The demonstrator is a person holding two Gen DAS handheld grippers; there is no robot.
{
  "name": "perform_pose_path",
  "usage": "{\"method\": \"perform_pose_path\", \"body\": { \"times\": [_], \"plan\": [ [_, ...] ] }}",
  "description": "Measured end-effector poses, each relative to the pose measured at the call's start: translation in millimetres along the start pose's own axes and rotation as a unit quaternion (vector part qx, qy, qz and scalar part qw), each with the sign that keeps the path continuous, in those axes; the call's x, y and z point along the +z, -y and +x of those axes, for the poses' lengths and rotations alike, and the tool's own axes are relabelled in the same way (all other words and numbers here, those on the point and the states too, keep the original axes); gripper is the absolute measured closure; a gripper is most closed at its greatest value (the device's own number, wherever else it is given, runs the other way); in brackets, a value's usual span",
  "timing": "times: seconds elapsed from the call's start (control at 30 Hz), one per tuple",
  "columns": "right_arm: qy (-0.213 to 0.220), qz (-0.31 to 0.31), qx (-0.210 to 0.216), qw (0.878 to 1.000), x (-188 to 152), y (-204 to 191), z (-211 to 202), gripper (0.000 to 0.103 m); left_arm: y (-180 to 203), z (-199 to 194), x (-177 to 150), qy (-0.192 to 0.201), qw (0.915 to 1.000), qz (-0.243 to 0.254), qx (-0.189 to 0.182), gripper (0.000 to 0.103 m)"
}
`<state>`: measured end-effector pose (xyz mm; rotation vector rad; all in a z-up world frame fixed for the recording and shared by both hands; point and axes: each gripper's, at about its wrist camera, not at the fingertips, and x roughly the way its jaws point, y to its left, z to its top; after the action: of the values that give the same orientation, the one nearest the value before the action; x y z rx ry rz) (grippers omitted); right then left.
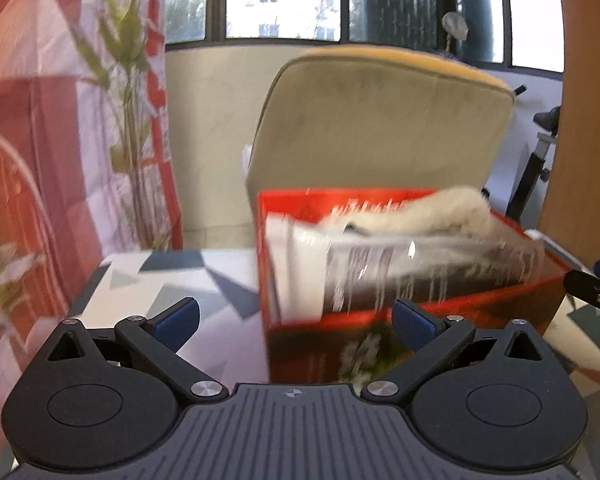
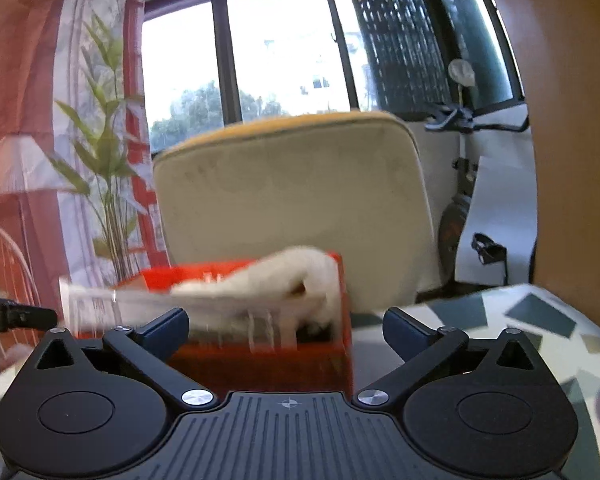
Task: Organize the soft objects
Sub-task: 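Move both tools down to the grey mesh roll in front of the box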
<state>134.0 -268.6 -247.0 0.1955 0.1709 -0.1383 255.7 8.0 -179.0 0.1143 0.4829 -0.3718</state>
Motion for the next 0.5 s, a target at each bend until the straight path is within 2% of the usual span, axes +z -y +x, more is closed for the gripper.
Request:
{"method": "perform_pose_path", "body": {
  "times": [0.23,0.37,0.5],
  "plan": [
    [-0.039,0.004,-0.029,0.999,-36.6,3.1,-6.6,0.001,-7.4,6.2,-29.2,-0.035,0.9993,-0.013,0.007,0.000],
    [-0.089,0.007,-0.034,0.995,-58.2,4.0,-1.4,0.017,-8.1,12.6,-46.8,-0.051,0.9985,-0.022,0.004,0.000],
    [-0.106,0.003,-0.027,0.994,-66.0,-1.0,2.8,0.018,-5.5,15.5,-59.3,-0.054,0.9984,-0.019,-0.005,0.001]
  ]
}}
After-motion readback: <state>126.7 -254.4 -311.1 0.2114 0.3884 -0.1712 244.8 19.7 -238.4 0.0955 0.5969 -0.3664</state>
